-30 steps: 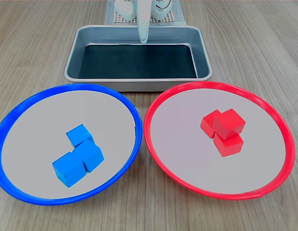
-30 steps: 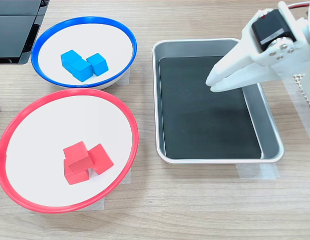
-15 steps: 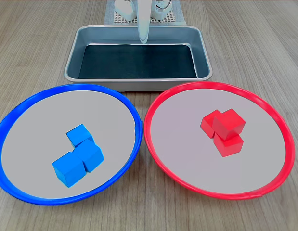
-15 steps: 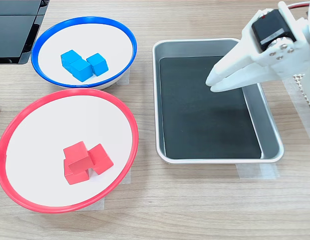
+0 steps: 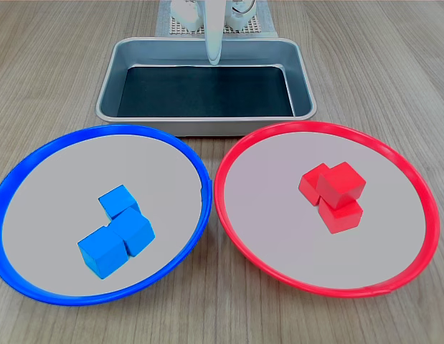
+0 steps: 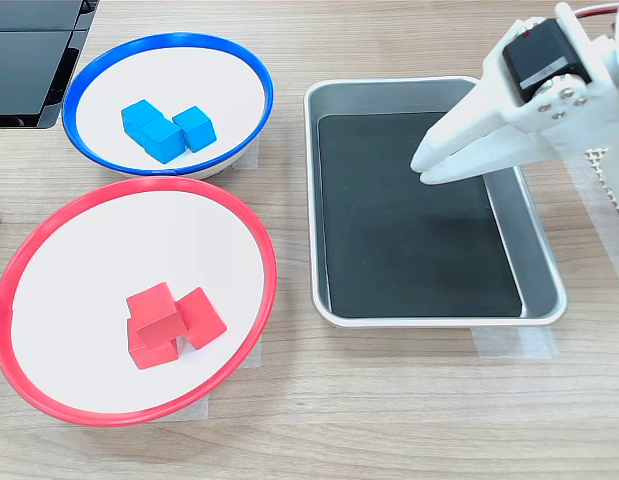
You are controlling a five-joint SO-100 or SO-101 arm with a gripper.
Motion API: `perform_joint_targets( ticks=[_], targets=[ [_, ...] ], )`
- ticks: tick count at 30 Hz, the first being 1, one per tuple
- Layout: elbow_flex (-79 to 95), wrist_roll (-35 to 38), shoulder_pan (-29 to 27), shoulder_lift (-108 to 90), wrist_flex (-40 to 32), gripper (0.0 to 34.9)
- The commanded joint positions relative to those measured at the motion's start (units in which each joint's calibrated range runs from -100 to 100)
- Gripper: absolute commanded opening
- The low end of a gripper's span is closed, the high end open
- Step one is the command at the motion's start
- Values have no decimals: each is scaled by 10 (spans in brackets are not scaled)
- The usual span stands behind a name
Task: Relocate any blue block in the red dish to the blue dish, correcting any misplacements.
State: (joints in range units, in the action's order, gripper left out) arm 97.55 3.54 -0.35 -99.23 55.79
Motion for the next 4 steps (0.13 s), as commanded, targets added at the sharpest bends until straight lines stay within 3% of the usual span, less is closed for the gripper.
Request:
perform_joint_targets(
  ticks=[1, 4],
  targets=[
    [-3, 0, 1, 3, 2, 0],
    [-3, 0, 1, 3, 2, 0]
  ],
)
